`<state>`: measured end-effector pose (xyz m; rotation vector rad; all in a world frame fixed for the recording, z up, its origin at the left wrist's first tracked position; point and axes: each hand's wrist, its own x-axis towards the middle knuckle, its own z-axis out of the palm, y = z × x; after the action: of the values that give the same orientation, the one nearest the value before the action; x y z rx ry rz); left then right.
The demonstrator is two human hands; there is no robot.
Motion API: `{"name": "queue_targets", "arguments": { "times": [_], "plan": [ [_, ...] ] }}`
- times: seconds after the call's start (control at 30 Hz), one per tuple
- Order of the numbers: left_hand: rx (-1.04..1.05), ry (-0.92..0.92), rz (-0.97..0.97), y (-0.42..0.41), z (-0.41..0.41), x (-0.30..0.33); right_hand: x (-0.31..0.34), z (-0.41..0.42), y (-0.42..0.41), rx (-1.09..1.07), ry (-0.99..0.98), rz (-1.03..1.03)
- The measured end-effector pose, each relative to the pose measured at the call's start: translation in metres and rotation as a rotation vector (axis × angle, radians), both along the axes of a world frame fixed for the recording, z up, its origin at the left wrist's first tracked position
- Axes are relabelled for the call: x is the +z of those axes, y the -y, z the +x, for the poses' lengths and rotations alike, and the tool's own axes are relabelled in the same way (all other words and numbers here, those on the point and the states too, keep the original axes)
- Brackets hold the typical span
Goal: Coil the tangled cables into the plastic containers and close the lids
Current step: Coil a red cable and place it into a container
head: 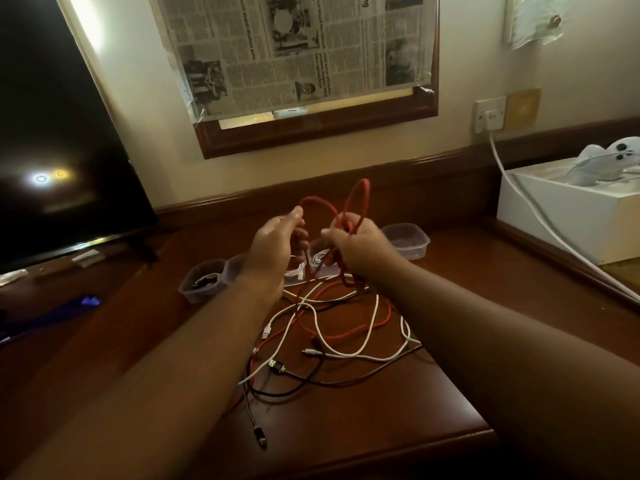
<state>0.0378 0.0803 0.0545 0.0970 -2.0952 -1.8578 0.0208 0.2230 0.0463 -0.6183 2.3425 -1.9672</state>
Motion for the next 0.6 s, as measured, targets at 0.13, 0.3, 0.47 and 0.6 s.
{"name": "queue_targets", "arguments": {
  "times": [0.13, 0.3, 0.47, 0.6],
  "plan": [
    [-0.292, 0.110, -0.318, -0.003, 0.007, -0.043, 0.019, 0.003, -0.009, 0.007, 0.043, -0.196],
    [-0.424, 0.262, -0.393, 0.003, 0.006, -0.073, 0.039, 0.007, -0.022, 0.143, 0.340, -0.755],
    [-0.155, 0.476, -0.163, 0.021, 0.000, -0.062, 0.045, 0.001, -0.044, 0.094, 0.105, -0.557],
    [-0.041, 0.432, 0.323, 0.016, -0.010, -0.020, 0.023, 0.001, -0.036, 0.031, -0.346, 0.236]
  ]
}}
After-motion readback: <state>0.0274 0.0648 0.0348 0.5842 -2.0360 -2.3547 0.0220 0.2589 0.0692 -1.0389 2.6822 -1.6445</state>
